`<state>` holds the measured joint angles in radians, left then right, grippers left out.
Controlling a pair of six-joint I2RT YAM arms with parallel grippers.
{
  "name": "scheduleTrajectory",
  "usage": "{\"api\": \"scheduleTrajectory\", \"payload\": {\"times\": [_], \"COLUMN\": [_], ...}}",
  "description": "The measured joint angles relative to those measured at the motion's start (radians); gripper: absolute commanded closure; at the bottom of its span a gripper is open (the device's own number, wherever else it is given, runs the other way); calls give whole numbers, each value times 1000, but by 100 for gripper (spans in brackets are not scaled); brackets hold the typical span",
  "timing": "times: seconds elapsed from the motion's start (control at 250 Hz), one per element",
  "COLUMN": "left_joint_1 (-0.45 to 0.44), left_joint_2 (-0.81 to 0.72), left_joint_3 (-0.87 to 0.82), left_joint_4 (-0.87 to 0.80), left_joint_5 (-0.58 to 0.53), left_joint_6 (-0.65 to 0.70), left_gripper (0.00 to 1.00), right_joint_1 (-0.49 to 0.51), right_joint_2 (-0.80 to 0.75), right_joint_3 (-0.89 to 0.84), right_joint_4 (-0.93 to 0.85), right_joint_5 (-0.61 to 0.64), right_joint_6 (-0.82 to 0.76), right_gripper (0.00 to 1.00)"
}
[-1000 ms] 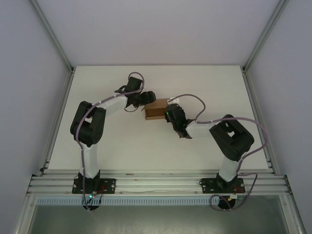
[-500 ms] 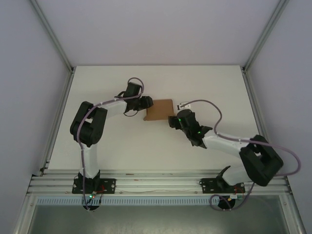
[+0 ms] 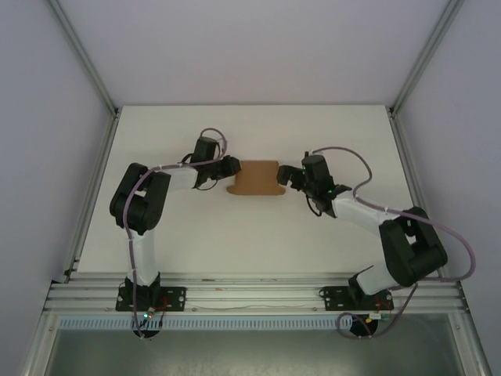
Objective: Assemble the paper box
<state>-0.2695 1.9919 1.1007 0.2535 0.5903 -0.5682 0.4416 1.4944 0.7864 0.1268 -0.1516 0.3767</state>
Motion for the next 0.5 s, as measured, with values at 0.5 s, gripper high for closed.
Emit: {"api": "scheduleTrajectory", "payload": {"times": [0.5], "left_joint_1": [69], "left_joint_2": [23], "left_joint_3": [-129], "left_joint_4": [286], "left_joint_5": [158], "left_joint_6": [-114], "left_gripper": [87], "right_joint_1": [-72], "right_joint_2": [362], "right_joint_3": [246], "right_joint_4": [52], "right_joint_5": [-528], "right_joint_6": [175], "right_gripper": [7]}}
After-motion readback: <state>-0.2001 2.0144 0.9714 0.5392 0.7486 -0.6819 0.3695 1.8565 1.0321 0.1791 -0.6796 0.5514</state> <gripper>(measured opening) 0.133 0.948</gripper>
